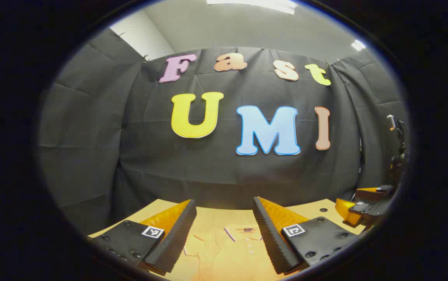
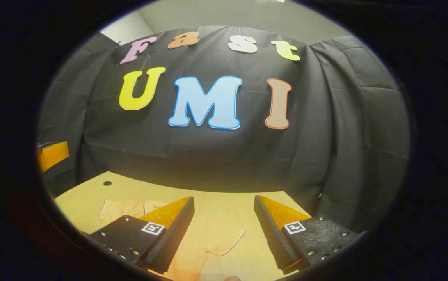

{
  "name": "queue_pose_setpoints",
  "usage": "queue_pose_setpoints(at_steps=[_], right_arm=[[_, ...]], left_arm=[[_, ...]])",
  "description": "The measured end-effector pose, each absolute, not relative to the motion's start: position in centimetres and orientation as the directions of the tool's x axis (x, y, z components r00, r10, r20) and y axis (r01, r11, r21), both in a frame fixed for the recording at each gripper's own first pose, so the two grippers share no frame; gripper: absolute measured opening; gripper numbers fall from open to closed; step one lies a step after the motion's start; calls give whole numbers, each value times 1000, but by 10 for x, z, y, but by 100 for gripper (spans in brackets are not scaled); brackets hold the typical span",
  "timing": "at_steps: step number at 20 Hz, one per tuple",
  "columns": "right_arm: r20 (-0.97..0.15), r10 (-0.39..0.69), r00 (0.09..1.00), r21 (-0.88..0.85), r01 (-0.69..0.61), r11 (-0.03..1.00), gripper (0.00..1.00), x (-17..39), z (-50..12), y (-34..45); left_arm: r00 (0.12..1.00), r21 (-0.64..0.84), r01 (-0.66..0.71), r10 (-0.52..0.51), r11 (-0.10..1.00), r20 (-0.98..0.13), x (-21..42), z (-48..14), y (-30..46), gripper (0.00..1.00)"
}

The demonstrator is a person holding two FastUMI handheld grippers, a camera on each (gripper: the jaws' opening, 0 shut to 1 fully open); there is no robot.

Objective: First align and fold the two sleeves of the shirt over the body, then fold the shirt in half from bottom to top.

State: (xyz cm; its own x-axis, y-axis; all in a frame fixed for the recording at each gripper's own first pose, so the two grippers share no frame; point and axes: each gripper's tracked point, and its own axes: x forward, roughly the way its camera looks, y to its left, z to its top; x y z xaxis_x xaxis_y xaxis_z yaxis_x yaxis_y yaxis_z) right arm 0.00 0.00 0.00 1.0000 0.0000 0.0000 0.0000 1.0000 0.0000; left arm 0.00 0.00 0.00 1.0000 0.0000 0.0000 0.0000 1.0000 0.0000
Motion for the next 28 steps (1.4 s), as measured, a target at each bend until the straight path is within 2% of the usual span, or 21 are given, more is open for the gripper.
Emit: queue_pose_setpoints(at_steps=[18, 22, 28], right_arm=[[29, -6, 1000, 3, 5, 1000, 95, -12, 5, -12], [-18, 3, 1000, 10, -3, 1000, 95, 1, -10, -17], [-147, 26, 989, 30, -22, 999, 95, 39, -50, -22]], left_arm=[[1000, -25, 5, -5, 1000, -5, 0, -4, -17, 95], [1000, -11, 0, 0, 1000, -21, 2, -9, -18, 94], [998, 12, -26, 26, 1000, -56, -2, -22, -10, 94]])
